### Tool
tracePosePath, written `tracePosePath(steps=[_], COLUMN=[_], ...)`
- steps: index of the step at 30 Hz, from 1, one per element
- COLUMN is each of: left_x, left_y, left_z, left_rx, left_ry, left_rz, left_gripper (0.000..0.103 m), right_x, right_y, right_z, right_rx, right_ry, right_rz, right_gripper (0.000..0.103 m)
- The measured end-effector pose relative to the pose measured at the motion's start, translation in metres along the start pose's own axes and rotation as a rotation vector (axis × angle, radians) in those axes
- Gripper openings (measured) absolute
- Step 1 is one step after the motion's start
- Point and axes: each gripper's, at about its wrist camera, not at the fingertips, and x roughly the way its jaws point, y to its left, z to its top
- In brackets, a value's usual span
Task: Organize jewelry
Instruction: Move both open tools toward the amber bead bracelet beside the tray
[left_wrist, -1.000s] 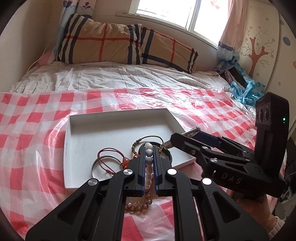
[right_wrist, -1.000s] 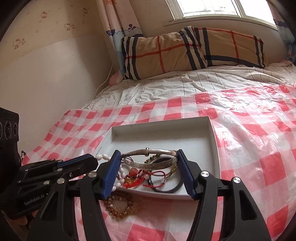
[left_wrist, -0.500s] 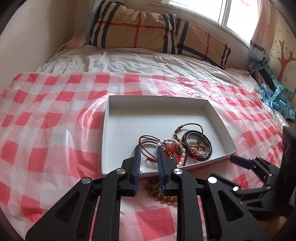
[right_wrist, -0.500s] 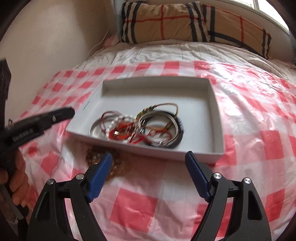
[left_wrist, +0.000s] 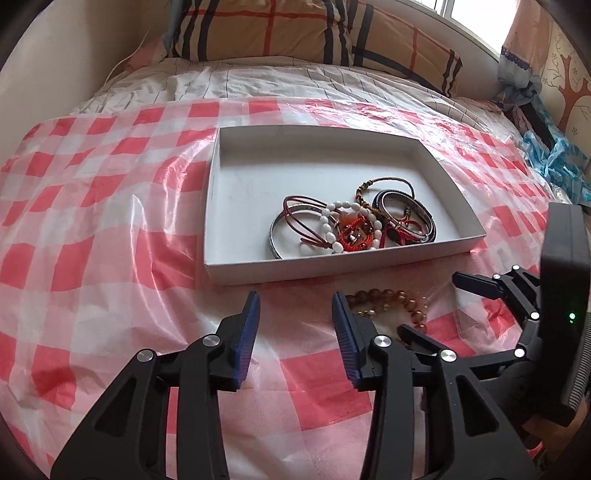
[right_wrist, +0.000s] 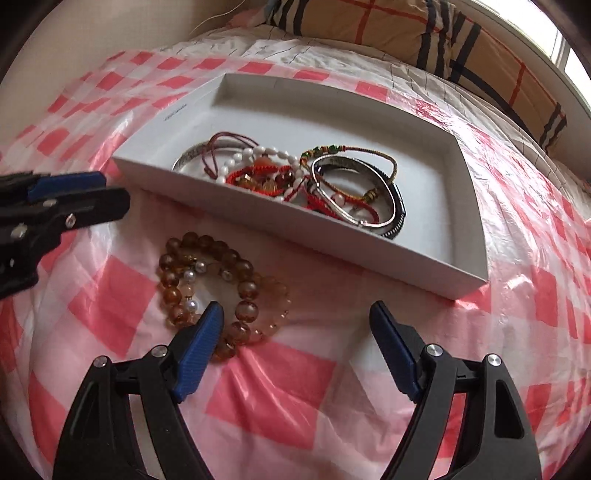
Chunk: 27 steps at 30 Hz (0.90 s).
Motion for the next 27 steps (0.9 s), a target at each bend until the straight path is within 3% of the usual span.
tracePosePath(steps=[6, 11, 16, 21, 25, 27], left_x=[0.006, 0.019, 0.025, 0.028, 0.029, 0.029], left_y=[-0.029, -0.052, -0.064, -0.073, -0.076, -0.076], left_z=[-0.012, -0.018, -0.018, -0.023, -0.025, -0.025], left_rx=[0.116, 0.168, 0.197, 0.242, 0.256, 0.256], left_ry=[0.041, 0.055, 0.057, 0.067, 0.07, 0.073], left_rz=[-0.061, -0.052, -0.067, -0.057, -0.055, -0.06], left_gripper=[0.04, 0.04, 0.04, 0.04, 0.04, 0.036], right_x=[-0.016, -0.024, -0.022, -0.021, -0.01, -0.001], right_y=[-0.04, -0.064, -0.068, -0.07, -0.061, -0.052], right_z=[-0.033, -0.041, -0.041, -0.028, -0.015, -0.014], right_rx=[0.153, 0.248, 0.258, 0.292, 0.249, 0.193], right_ry=[0.016, -0.006, -0.005, -0.069, -0.066, -0.03], right_rz=[0.128, 0.074, 0.047, 0.034, 0.047, 0.005], right_gripper=[0.081, 0.082, 0.082, 0.083, 0.083, 0.083])
